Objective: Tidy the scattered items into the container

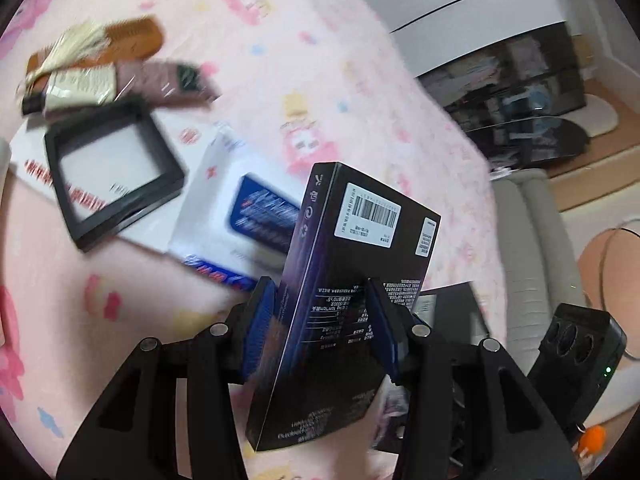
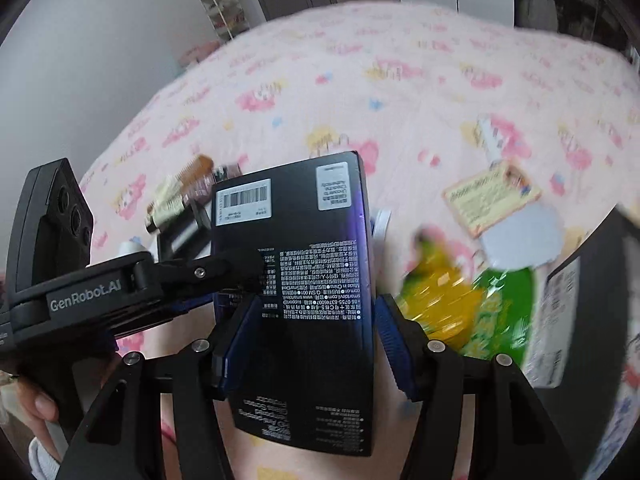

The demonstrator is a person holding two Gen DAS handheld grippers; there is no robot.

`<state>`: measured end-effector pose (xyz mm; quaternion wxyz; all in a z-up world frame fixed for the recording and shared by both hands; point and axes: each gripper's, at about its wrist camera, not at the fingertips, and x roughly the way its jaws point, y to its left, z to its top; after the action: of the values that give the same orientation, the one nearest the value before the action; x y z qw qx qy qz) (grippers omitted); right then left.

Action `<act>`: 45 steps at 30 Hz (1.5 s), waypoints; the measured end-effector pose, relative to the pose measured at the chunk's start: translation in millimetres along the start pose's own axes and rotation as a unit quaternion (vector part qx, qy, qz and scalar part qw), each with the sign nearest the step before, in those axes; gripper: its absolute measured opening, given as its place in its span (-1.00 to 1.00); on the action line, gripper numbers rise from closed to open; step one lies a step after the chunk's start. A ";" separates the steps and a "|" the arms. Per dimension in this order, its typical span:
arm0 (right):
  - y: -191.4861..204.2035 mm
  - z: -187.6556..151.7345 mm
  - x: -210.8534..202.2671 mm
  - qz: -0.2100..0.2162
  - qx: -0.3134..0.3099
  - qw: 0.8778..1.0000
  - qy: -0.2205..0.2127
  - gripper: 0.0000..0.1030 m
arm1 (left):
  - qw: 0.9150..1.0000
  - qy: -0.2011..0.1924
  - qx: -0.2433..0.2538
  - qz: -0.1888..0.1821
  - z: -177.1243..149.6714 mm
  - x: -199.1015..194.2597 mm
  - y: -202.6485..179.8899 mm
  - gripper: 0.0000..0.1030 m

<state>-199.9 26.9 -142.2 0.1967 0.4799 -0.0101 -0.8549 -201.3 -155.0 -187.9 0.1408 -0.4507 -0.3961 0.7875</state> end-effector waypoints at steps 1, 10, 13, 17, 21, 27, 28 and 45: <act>2.1 0.1 -7.2 -0.004 -0.008 1.000 -0.013 0.09 | 1.000 -0.008 0.009 -0.009 -0.8 -3.6 -4.4 -0.05; 17.2 14.5 -44.4 -0.018 -0.048 0.995 -0.083 0.09 | 0.995 -0.078 0.064 -0.020 -1.4 -29.4 -30.5 0.02; 17.8 14.2 -44.0 -0.013 -0.046 0.996 -0.080 0.09 | 0.996 -0.067 0.056 -0.019 1.2 -23.4 -26.9 0.02; 16.8 7.5 -43.7 -0.018 -0.045 0.996 -0.079 0.10 | 0.996 -0.054 0.067 -0.019 -1.0 -24.2 -26.8 0.02; 12.1 -5.9 -53.9 -0.021 -0.045 0.995 -0.086 0.09 | 0.995 -0.044 0.093 -0.022 -16.2 -27.0 -34.6 0.02; 5.9 -30.1 -74.6 -0.025 -0.049 0.994 -0.099 0.09 | 0.981 -0.051 0.184 -0.019 -51.6 -48.7 -68.3 0.03; 5.5 -36.3 -79.5 -0.025 -0.052 0.993 -0.102 0.09 | 0.980 -0.048 0.190 -0.019 -58.0 -50.9 -71.3 0.04; -13.9 -71.2 -165.3 -0.034 -0.035 0.989 -0.141 0.09 | 0.981 -0.037 0.189 -0.025 -105.5 -70.2 -77.2 0.06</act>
<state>-69.4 109.2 -48.4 0.1811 0.3477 0.0088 -0.9199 -86.2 -93.3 -117.4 0.2285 -0.3763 -0.2566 0.8604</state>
